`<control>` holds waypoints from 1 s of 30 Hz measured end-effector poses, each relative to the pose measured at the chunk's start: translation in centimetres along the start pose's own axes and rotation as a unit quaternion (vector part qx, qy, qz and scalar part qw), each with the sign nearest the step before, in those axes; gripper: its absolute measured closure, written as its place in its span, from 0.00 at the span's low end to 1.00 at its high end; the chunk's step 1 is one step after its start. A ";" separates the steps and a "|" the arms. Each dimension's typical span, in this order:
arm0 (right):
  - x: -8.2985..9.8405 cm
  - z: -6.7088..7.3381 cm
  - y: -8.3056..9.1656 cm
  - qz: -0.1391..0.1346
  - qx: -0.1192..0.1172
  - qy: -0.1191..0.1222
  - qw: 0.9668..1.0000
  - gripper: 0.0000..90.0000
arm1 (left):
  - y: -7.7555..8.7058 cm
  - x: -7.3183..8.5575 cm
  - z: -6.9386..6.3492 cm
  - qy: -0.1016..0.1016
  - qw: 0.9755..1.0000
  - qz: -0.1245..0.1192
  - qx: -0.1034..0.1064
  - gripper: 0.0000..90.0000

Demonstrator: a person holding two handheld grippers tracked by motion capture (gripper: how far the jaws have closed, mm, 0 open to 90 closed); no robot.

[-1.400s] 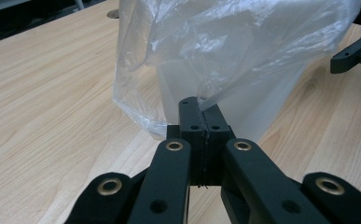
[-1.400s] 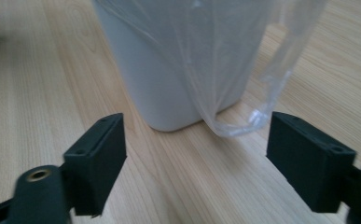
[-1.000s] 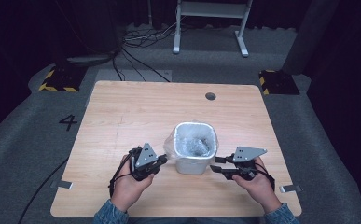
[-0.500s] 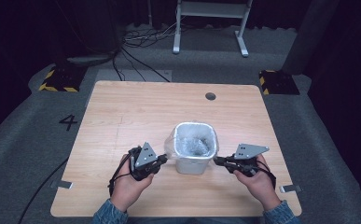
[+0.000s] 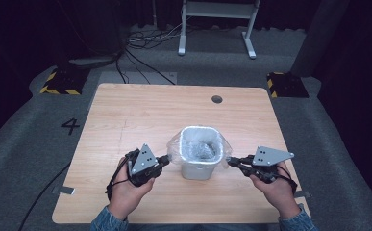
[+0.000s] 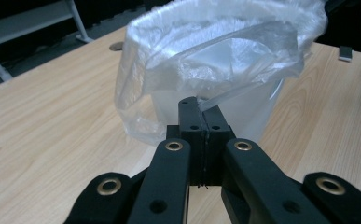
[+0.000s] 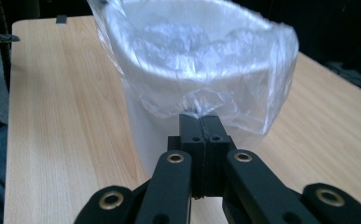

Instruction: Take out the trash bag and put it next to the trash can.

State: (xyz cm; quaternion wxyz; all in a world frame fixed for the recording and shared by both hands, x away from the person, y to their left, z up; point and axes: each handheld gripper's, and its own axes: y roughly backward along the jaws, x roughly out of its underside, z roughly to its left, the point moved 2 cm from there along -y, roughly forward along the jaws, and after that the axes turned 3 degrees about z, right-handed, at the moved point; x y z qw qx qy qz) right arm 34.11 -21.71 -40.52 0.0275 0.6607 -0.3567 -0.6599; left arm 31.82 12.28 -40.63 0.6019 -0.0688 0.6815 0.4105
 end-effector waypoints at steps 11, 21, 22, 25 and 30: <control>-2.9 -0.9 1.0 -0.022 0.025 0.011 0.999 1.00 | -0.1 -2.3 1.9 0.002 1.000 -0.023 -0.018 0.99; -2.4 -3.7 -1.2 0.007 0.018 -0.019 1.000 1.00 | -3.2 -1.3 5.1 0.054 0.998 -0.014 -0.033 0.99; -2.1 -3.9 -1.5 0.010 0.016 -0.025 1.000 1.00 | -3.5 -1.2 5.2 0.054 0.998 -0.006 -0.034 0.99; -1.3 -4.5 -2.2 0.016 0.011 -0.040 0.999 1.00 | -4.2 -0.9 5.5 0.051 0.998 0.008 -0.035 0.99; 0.0 -4.5 -3.2 0.030 0.003 -0.054 0.998 1.00 | -5.3 0.1 5.7 0.052 0.997 0.033 -0.045 0.99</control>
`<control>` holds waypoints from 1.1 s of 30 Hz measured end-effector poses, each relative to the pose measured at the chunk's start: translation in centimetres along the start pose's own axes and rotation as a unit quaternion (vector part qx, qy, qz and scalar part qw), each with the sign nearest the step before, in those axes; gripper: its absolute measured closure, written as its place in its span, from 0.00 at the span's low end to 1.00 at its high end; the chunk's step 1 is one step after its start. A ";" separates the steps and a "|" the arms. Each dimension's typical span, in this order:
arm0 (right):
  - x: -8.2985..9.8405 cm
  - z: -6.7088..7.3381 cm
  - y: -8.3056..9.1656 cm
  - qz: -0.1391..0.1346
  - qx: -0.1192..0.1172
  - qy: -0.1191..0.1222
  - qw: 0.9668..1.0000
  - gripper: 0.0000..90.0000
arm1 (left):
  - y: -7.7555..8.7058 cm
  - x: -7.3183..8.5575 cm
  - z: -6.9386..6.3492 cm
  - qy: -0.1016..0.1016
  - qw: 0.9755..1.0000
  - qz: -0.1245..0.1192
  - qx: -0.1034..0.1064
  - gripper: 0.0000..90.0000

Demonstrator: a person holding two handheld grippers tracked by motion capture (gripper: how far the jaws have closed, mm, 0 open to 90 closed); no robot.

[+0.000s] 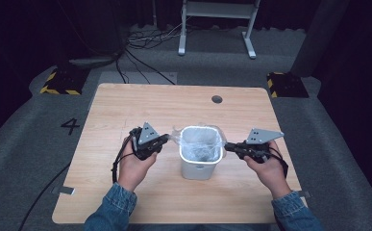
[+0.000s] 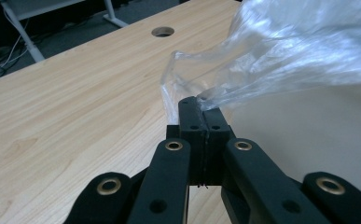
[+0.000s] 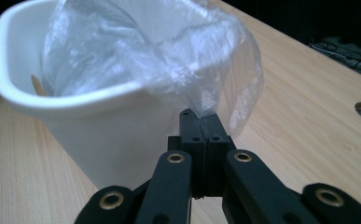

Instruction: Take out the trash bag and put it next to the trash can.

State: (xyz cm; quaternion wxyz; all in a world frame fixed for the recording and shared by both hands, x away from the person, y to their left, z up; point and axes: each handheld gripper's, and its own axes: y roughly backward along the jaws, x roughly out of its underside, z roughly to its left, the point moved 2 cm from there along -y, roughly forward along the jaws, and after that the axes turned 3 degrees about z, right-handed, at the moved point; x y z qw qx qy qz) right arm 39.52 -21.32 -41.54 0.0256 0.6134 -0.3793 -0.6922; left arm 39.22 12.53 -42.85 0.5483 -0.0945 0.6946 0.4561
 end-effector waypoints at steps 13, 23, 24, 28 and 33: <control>1.2 0.5 -0.3 0.007 -0.005 -0.004 1.000 1.00 | -1.0 1.6 -0.1 0.015 1.000 0.023 0.010 0.99; 1.8 0.7 3.0 -0.020 0.078 -0.019 0.997 0.49 | -0.1 2.0 -0.4 0.015 0.999 0.031 0.006 0.99; 2.0 0.7 3.2 -0.019 0.082 -0.022 0.996 0.47 | -0.1 2.0 -0.4 0.015 0.999 0.031 0.006 0.99; 3.0 0.6 3.6 -0.013 0.090 -0.030 0.995 0.41 | 0.2 2.0 -0.5 0.011 0.999 0.034 0.003 0.99; 5.1 -0.2 2.9 0.006 0.101 -0.069 0.992 0.33 | 0.6 2.3 -0.6 0.018 0.999 0.031 0.003 0.99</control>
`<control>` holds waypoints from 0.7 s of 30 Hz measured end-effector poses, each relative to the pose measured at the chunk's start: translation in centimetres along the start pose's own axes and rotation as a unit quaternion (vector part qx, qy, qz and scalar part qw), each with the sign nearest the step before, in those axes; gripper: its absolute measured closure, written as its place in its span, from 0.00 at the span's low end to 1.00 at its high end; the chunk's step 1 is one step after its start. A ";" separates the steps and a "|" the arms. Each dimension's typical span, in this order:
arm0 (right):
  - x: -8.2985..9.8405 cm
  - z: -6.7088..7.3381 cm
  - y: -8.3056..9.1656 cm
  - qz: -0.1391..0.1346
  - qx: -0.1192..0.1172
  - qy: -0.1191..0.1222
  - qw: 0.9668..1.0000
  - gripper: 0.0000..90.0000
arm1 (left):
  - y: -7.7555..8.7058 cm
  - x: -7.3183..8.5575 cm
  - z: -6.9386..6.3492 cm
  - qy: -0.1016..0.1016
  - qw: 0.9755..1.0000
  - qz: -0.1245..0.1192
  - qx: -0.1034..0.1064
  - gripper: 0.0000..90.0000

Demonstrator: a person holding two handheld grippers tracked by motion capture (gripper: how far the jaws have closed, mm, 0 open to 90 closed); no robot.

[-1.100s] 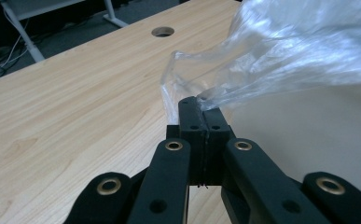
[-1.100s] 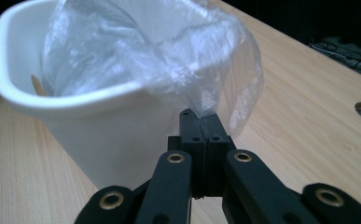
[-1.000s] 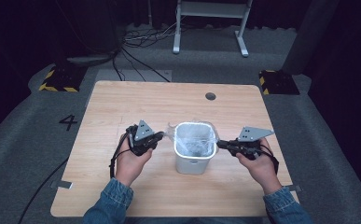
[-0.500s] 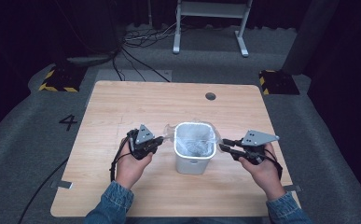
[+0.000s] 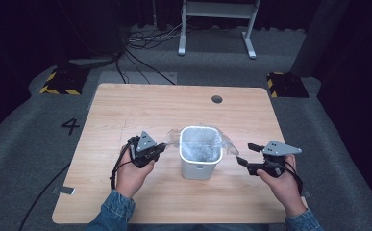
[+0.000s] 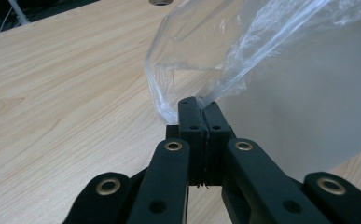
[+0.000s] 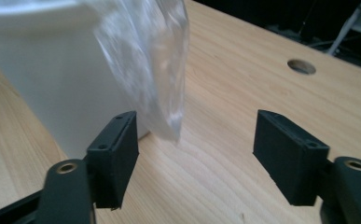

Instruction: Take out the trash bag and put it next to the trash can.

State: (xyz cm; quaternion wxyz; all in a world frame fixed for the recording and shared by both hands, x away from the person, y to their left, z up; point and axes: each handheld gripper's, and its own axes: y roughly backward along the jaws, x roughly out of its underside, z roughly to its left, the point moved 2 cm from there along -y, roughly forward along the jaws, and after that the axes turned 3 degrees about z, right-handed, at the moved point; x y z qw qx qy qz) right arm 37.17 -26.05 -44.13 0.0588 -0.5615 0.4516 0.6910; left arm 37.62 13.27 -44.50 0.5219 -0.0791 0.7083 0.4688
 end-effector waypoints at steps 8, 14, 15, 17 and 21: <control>0.4 0.4 -1.4 0.004 -0.031 0.005 1.000 0.63 | 0.7 0.4 -0.2 0.003 1.000 0.000 -0.002 0.99; -2.7 0.7 0.5 -0.029 -0.032 0.024 0.999 0.99 | 1.8 -0.1 -0.4 -0.001 0.999 -0.037 -0.008 0.73; -3.5 0.7 0.8 -0.035 -0.030 0.028 0.999 0.99 | 2.0 -0.3 -0.5 -0.001 0.999 -0.044 -0.007 0.67; -5.0 0.8 1.4 -0.048 -0.027 0.037 0.998 0.99 | 2.5 -0.7 -0.8 0.002 0.998 -0.056 -0.003 0.56; -8.9 1.6 2.2 -0.078 -0.030 0.064 0.994 0.99 | 3.2 -1.0 -1.1 -0.001 0.998 -0.065 0.001 0.43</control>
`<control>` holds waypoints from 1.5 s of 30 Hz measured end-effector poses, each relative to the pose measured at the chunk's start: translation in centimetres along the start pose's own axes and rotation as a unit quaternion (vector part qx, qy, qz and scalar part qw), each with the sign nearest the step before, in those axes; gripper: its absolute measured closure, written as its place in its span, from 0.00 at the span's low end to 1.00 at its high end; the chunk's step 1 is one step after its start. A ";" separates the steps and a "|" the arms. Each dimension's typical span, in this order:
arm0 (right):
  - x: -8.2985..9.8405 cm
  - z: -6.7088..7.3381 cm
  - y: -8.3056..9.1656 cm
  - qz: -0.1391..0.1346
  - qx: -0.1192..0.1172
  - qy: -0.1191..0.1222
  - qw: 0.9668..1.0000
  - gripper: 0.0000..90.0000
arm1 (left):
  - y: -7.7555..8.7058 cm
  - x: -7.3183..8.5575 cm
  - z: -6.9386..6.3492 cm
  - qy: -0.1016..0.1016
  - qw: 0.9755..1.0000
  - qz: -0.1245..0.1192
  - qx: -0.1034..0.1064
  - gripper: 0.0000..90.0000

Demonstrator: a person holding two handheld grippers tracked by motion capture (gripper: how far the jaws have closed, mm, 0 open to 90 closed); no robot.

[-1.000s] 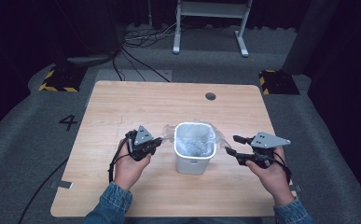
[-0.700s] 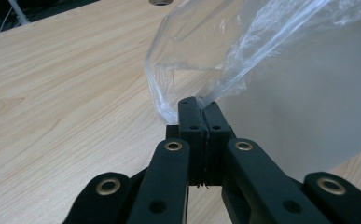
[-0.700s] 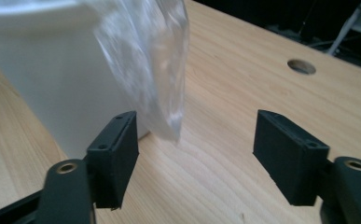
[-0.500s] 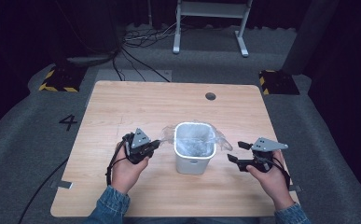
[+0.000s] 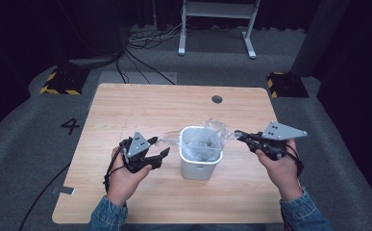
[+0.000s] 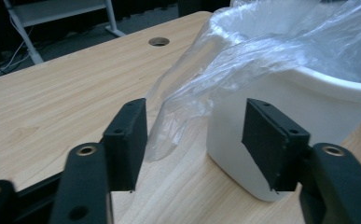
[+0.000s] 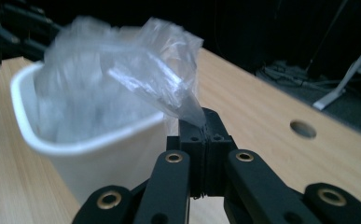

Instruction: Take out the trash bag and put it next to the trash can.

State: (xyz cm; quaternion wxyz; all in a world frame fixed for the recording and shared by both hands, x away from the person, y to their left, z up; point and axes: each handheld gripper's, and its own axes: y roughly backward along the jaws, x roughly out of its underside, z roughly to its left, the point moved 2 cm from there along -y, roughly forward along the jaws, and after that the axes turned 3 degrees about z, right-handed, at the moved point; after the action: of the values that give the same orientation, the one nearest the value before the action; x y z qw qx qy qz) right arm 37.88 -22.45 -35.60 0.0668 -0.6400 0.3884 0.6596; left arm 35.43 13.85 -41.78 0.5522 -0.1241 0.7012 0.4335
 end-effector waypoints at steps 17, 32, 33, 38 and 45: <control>-5.7 5.6 -6.0 0.004 -0.080 0.062 0.995 0.99 | 0.4 -1.9 -1.0 -0.019 0.999 -0.029 0.035 0.44; -6.5 7.0 -7.9 0.014 -0.110 0.071 0.991 0.99 | -1.5 -5.7 -3.9 -0.069 0.991 -0.063 0.097 0.39; -6.7 7.2 -7.9 0.010 -0.117 0.072 0.990 0.99 | -1.8 -5.8 -4.1 -0.074 0.990 -0.062 0.100 0.39; -7.1 7.6 -8.0 0.005 -0.132 0.080 0.988 0.99 | -2.6 -6.3 -4.9 -0.085 0.988 -0.065 0.109 0.45; -6.6 7.3 -7.6 -0.005 -0.137 0.067 0.988 0.96 | -3.0 -6.3 -4.8 -0.105 0.989 -0.042 0.100 0.86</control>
State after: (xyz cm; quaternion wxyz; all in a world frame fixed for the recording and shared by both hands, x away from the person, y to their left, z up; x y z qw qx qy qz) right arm 37.70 -10.15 -33.78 -0.0444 -0.6880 0.2943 0.6619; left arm 36.49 6.57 -37.61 0.6504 -0.0513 0.6729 0.3487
